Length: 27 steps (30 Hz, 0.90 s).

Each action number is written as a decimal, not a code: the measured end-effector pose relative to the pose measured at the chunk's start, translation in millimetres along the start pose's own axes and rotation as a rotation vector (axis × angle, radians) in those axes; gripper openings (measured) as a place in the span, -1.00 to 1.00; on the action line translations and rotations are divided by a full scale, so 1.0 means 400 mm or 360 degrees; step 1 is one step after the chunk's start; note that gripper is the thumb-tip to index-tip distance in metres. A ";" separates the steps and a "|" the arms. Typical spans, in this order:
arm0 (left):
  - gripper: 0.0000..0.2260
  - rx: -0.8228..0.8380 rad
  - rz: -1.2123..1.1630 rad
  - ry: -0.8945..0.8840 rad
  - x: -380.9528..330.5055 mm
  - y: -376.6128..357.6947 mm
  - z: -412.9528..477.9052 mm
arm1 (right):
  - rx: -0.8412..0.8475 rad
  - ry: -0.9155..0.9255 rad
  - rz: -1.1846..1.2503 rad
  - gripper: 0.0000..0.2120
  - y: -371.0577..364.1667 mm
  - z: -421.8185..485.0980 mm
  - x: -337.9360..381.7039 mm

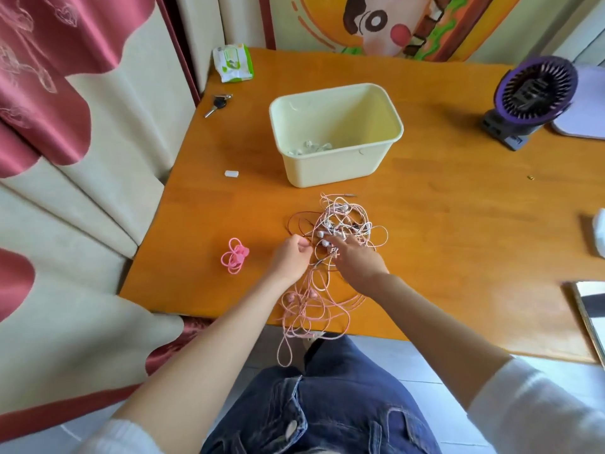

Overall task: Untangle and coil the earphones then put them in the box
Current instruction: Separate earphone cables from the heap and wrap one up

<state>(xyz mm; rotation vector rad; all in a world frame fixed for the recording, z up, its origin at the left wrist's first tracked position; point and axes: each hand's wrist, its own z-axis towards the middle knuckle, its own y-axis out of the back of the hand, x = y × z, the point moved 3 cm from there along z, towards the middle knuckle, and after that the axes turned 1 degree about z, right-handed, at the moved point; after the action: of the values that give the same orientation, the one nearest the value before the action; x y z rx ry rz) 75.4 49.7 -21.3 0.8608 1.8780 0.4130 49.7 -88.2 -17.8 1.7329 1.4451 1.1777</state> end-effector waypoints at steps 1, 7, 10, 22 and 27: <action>-0.76 0.0037 -0.0116 0.0095 -0.004 -0.013 0.016 | 0.0057 -0.0002 -0.0033 -0.54 -0.011 0.010 -0.002; -0.91 0.0143 -0.0959 0.0412 -0.033 -0.031 0.036 | 0.0159 0.0027 -0.0089 -0.51 -0.043 0.038 -0.034; -0.81 -0.0004 -0.1009 0.0245 -0.062 0.024 0.040 | 0.0120 -0.0019 -0.0087 -0.49 -0.046 0.049 -0.063; -0.77 -0.0248 -0.1315 -0.0320 -0.162 0.253 -0.055 | 0.0002 -0.0393 0.0045 -0.56 0.033 0.095 -0.160; -0.79 -0.0026 -0.0859 -0.0524 -0.143 0.232 -0.122 | -0.0398 -0.0220 0.0617 -0.76 0.098 0.038 -0.113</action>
<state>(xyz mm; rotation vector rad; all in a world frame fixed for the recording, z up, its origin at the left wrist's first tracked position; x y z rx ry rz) 82.5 76.9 94.9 0.3543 1.7063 -0.0469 80.1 -139.7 -2.2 1.9205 0.8608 1.3384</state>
